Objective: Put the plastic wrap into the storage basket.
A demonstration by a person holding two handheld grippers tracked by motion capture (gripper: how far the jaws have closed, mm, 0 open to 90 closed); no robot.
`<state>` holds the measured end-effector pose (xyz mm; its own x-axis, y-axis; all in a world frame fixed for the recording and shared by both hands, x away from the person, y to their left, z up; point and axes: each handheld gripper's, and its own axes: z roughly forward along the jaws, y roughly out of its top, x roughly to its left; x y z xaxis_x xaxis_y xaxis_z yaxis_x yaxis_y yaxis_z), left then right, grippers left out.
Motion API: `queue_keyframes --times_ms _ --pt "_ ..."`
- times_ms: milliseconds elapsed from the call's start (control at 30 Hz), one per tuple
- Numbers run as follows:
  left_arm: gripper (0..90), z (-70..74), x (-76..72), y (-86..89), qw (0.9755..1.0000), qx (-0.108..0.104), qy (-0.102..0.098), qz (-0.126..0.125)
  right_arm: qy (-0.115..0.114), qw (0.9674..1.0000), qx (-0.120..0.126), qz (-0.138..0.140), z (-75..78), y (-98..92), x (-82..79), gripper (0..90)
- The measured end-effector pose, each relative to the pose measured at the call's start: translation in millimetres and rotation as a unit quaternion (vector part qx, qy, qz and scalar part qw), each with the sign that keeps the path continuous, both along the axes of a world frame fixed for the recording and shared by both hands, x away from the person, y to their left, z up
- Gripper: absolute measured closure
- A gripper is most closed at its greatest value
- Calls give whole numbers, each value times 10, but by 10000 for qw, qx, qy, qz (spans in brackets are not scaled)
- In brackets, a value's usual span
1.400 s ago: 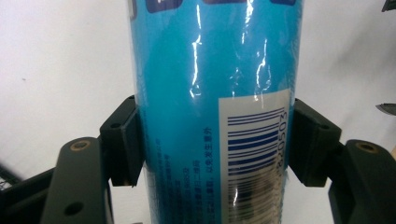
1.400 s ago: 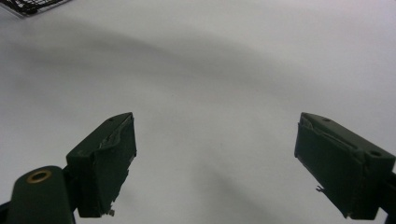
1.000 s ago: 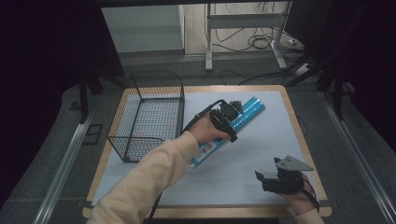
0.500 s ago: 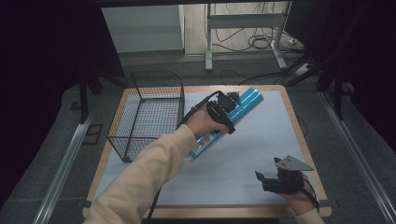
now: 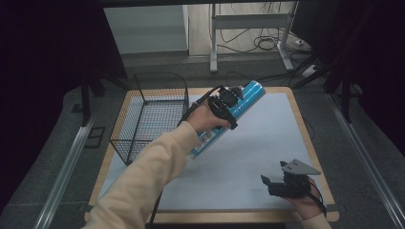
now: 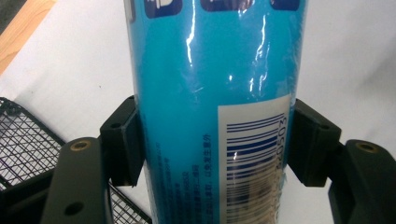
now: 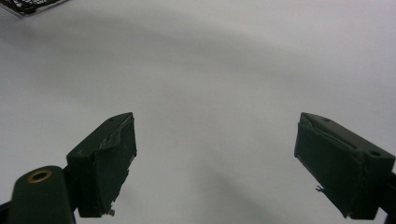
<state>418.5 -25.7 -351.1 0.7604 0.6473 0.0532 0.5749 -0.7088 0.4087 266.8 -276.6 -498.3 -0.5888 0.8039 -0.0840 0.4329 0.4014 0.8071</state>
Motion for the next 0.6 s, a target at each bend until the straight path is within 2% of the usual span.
queue_keyframes --times_ms 367,600 --pt "316 167 28 38 9998 42 -172 30 26 10000 24 -18 7 -1 -4 134" --pt "316 339 55 141 9995 -16 -298 75 14 10000 18 -31 10 -5 -3 134"
